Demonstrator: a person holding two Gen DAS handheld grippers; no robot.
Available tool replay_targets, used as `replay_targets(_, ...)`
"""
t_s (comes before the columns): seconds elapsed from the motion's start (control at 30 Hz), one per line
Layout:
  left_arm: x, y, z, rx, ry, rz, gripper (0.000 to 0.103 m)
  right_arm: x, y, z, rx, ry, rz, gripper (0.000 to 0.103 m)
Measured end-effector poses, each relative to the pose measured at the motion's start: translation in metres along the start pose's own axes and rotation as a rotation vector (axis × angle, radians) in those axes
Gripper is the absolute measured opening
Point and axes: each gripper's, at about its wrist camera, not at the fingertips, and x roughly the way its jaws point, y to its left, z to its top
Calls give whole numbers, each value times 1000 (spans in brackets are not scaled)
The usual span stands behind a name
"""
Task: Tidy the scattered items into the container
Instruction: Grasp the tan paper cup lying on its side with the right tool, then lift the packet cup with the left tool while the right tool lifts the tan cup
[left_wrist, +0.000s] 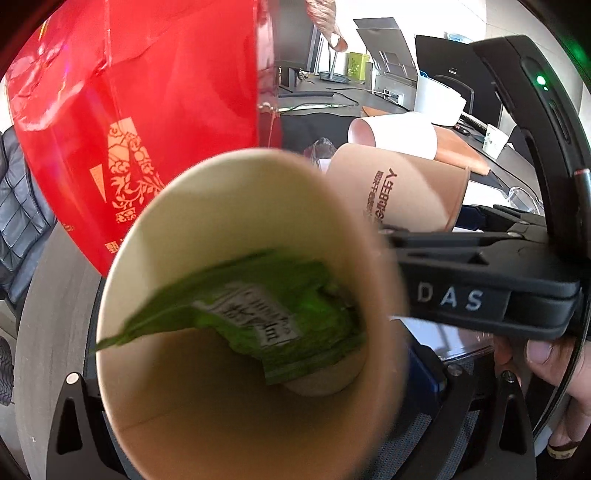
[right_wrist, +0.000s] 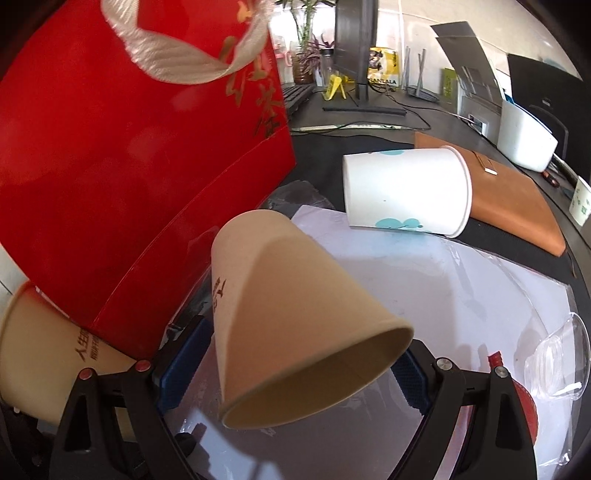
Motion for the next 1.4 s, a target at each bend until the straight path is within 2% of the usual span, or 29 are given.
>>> replay_targets(0.07, -3, -1, 0, -2, -17, 13, 103, -2, 0, -1, -6, -3, 13, 93)
replay_targets(0.1, -7, -1, 0, -5, -43, 27, 103, -3, -2, -1, -2, -8, 20, 90)
replay_targets(0.13, -12, -1, 0, -5, -70, 36, 103, -5, -4, -2, 7, -16, 25, 82)
replay_targets(0.27, -30, -4, -6, 20, -157, 38, 102, -12, -13, -4, 50, -54, 57, 81)
replay_targets(0.33, -33, -4, -8, 31, -166, 34, 93, -15, -11, -4, 51, -76, 62, 80)
replay_targets(0.37, -33, -4, -8, 33, -164, 29, 74, -18, -9, -5, 46, -86, 65, 80)
replay_targets(0.4, -33, -4, -8, 32, -163, 21, 69, -21, -7, -7, 40, -98, 66, 80)
replay_targets(0.5, -33, -4, -7, 31, -165, 21, 69, -29, -6, -6, 30, -143, 69, 75)
replay_targets(0.53, -34, -3, -7, 32, -165, 21, 69, -32, -5, -7, 31, -157, 69, 62)
replay_targets(0.63, -32, -6, -6, 33, -165, 25, 69, -37, -7, -8, 48, -190, 66, 64)
replay_targets(0.97, -38, 0, -9, 33, -173, 28, 69, -41, -12, -7, 77, -220, 60, 64)
replay_targets(1.4, -54, 1, -13, 35, -241, 35, 69, -44, -17, -9, 94, -239, 74, 64)
